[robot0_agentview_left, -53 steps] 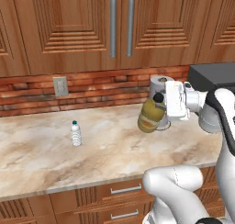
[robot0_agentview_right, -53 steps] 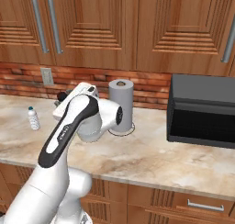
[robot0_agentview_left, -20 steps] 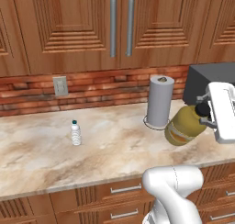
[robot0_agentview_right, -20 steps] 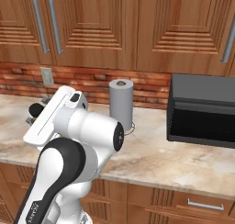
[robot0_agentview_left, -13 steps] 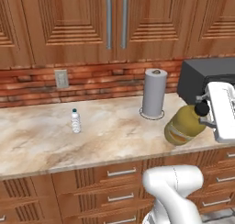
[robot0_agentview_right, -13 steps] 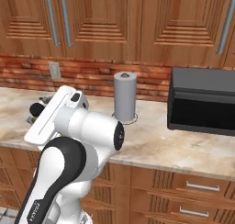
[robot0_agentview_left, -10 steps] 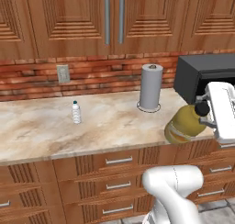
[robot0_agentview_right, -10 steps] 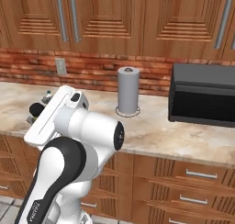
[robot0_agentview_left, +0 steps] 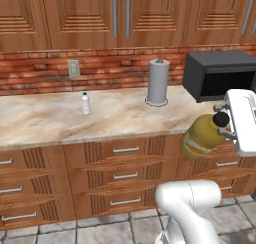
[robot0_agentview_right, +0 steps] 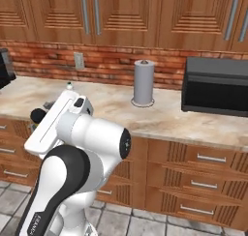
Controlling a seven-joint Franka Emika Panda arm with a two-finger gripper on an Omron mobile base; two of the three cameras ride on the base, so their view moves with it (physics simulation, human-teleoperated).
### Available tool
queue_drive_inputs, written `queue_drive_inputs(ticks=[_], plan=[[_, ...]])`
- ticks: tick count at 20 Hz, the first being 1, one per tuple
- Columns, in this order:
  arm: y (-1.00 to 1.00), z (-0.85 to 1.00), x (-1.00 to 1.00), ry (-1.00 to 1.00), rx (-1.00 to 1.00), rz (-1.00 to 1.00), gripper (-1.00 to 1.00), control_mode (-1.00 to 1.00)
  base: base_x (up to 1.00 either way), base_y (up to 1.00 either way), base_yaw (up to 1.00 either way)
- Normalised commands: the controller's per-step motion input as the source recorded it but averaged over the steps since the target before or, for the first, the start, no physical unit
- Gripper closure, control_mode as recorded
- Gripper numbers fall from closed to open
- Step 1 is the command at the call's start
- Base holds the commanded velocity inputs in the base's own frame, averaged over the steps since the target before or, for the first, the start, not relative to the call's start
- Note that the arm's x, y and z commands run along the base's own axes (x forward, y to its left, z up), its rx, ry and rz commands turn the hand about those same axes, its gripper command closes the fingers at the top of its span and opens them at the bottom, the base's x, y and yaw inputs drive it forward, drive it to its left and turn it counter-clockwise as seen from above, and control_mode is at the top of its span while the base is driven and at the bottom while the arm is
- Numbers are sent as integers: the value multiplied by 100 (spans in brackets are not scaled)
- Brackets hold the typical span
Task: Move the drinks to the dining counter.
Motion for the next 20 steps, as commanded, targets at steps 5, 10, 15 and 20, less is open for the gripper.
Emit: queue_drive_inputs(ticks=[5,10,15,20], plan=[[0,0,0,0,0,0,100,100,-42,0,13],[0,0,0,0,0,0,100,100,-40,0,11],[0,0,0,0,0,0,100,100,-49,-1,-1],[0,0,0,0,0,0,100,100,-33,-11,-22]])
